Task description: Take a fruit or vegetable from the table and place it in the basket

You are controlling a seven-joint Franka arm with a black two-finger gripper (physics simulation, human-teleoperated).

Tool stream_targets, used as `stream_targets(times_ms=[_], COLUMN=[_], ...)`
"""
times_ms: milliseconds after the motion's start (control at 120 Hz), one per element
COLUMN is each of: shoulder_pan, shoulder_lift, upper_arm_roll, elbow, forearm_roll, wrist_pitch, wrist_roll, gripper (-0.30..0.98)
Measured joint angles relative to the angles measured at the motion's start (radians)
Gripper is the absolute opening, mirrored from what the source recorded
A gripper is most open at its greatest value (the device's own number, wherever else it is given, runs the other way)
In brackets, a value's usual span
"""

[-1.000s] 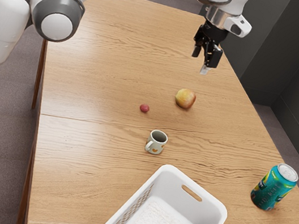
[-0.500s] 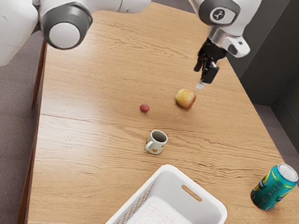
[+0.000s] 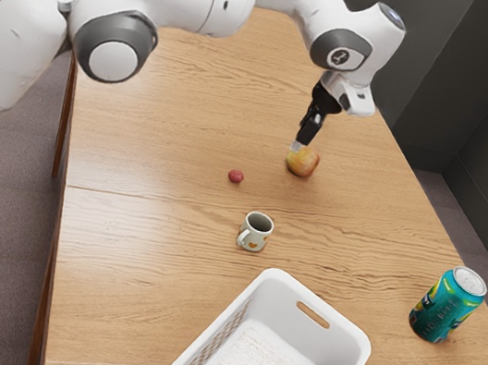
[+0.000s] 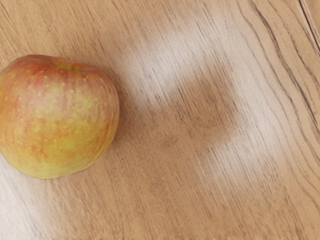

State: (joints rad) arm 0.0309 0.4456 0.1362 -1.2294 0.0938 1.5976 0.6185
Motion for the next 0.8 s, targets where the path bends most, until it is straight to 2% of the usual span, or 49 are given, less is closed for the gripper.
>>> stream_targets(times_ms=[317, 600, 800], shoulder_pan=[0.009, 0.012, 0.012], shoulder_lift=[0.03, 0.036, 0.075], upper_arm_roll=[0.003, 0.064, 0.071], elbow=[-0.008, 0.001, 0.012], forearm_roll=[-0.028, -0.025, -0.034], wrist_pitch=[0.09, 0.122, 0.154], wrist_roll=[0.132, 0.213, 0.259], gripper=[0.69, 0.69, 0.69])
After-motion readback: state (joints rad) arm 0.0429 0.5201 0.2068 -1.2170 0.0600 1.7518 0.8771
